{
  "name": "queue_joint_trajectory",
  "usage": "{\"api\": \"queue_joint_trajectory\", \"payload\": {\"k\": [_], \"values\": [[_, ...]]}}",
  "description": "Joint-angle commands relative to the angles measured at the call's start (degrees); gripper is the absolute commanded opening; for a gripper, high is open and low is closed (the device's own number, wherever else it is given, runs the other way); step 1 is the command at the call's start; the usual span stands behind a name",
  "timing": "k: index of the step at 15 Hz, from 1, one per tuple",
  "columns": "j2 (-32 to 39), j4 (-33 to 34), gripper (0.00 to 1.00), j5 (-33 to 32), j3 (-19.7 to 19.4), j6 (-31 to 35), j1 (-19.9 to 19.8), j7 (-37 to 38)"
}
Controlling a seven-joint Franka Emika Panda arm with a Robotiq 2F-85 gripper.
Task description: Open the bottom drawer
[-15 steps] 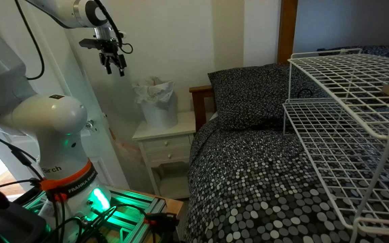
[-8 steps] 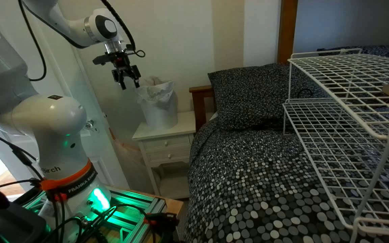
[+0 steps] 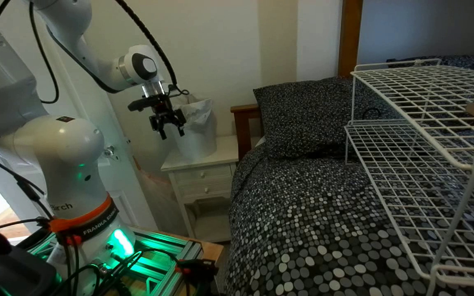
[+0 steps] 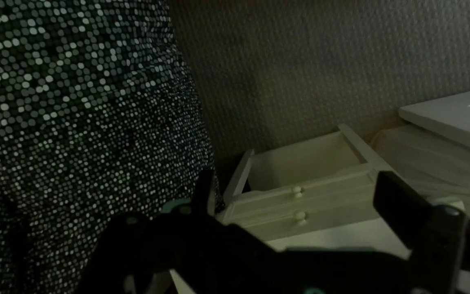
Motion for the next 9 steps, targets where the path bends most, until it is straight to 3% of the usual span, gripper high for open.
{"api": "queue_joint_trajectory", "payload": {"k": [1,6,9], "values": [[3.0,-4.5,1.00,3.1,-4.2,6.5,-0.6,-9.8],[8.4,-7.5,1.00,12.9,-9.6,16.3,-0.9,-27.1],[12.5,-7.3,1.00,18.9,-10.9,20.8,-1.3,-38.2]]}}
